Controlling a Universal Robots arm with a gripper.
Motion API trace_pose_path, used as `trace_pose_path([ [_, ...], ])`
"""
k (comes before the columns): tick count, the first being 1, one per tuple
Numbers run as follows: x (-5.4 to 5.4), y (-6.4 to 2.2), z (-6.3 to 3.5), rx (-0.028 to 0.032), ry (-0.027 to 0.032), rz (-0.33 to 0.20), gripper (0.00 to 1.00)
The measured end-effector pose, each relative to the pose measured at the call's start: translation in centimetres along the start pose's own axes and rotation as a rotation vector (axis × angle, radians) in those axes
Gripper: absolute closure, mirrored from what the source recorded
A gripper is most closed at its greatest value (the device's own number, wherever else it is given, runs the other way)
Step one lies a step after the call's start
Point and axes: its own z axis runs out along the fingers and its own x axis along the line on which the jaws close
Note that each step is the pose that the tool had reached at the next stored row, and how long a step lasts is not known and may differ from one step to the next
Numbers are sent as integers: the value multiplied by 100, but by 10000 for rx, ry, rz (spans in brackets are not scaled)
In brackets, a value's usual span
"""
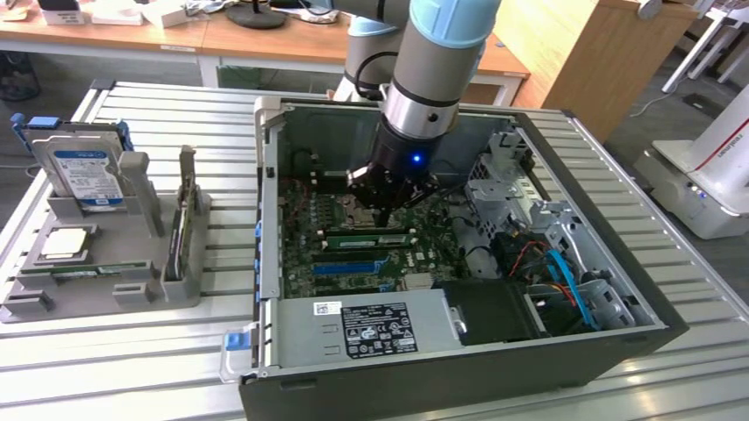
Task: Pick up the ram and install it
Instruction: 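Press down the ram until it locks into place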
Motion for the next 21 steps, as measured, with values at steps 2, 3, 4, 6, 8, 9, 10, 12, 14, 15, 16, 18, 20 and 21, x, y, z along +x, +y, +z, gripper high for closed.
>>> trace_pose_path([
  [2, 1, 0, -5, 1, 72, 4, 89],
  [3, 2, 0, -5, 0, 78, 5, 89],
  [4, 2, 0, -5, 1, 78, 6, 89],
  [6, 1, 0, -5, 1, 78, 5, 89],
  [8, 1, 0, -5, 2, 77, 5, 89],
  [9, 1, 0, -6, 11, 74, 3, 89],
  [10, 0, 0, -5, 28, 66, 3, 89],
  [12, 1, 0, -6, 72, 41, 6, 89],
  [14, 1, 0, -5, 119, 15, 7, 89],
  [15, 1, 0, -5, 138, 3, 7, 89],
  [16, 1, 0, -5, 158, -7, 7, 89],
  [18, 1, -1, -6, 169, -18, 7, 89],
  [20, 1, 0, -6, 168, -22, 7, 89],
  [21, 1, 0, -5, 166, -24, 7, 89],
])
